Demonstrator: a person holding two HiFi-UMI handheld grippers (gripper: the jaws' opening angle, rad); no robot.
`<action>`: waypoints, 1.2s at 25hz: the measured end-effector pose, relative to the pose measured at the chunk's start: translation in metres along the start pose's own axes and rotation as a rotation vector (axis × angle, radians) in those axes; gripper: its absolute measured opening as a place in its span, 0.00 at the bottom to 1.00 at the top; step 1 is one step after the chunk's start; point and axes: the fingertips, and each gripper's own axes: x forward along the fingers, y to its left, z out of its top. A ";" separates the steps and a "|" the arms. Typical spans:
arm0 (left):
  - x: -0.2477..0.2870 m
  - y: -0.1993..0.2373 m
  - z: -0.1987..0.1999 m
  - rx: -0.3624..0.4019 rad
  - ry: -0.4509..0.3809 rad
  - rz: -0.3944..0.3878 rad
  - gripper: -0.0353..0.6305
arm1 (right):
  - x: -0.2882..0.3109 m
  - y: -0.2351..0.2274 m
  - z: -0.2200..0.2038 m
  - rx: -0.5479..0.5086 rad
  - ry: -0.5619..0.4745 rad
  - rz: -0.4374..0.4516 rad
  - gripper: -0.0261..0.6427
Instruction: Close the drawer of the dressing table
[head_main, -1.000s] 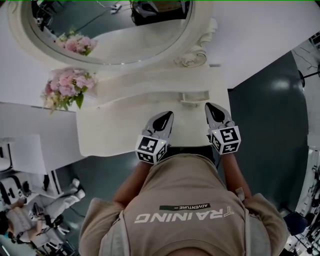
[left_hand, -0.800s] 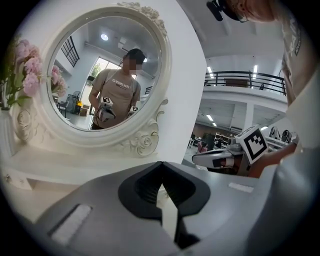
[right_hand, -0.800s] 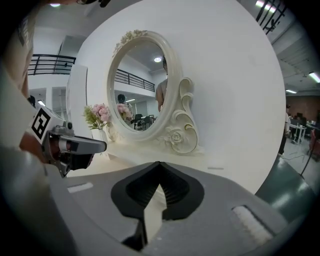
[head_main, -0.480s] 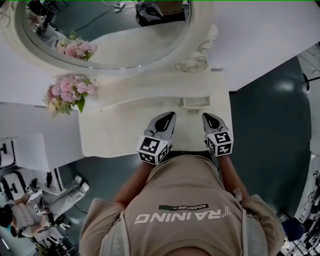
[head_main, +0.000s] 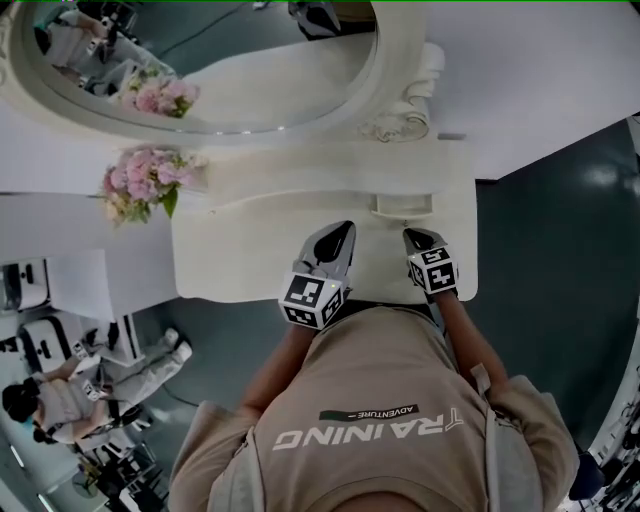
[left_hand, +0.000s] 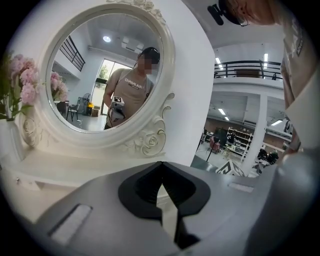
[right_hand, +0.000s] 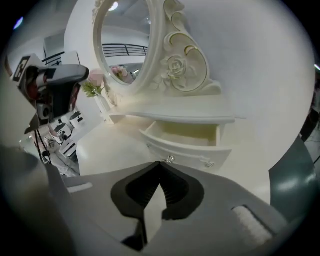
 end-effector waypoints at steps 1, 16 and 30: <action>0.000 -0.001 -0.002 -0.001 0.005 0.003 0.08 | 0.003 -0.002 -0.004 -0.008 0.021 -0.002 0.04; 0.004 0.011 -0.003 -0.025 0.000 0.060 0.08 | 0.024 -0.012 -0.015 0.095 0.100 0.066 0.04; 0.015 0.015 -0.001 -0.021 0.007 0.037 0.08 | 0.038 -0.030 0.020 0.106 0.055 0.039 0.04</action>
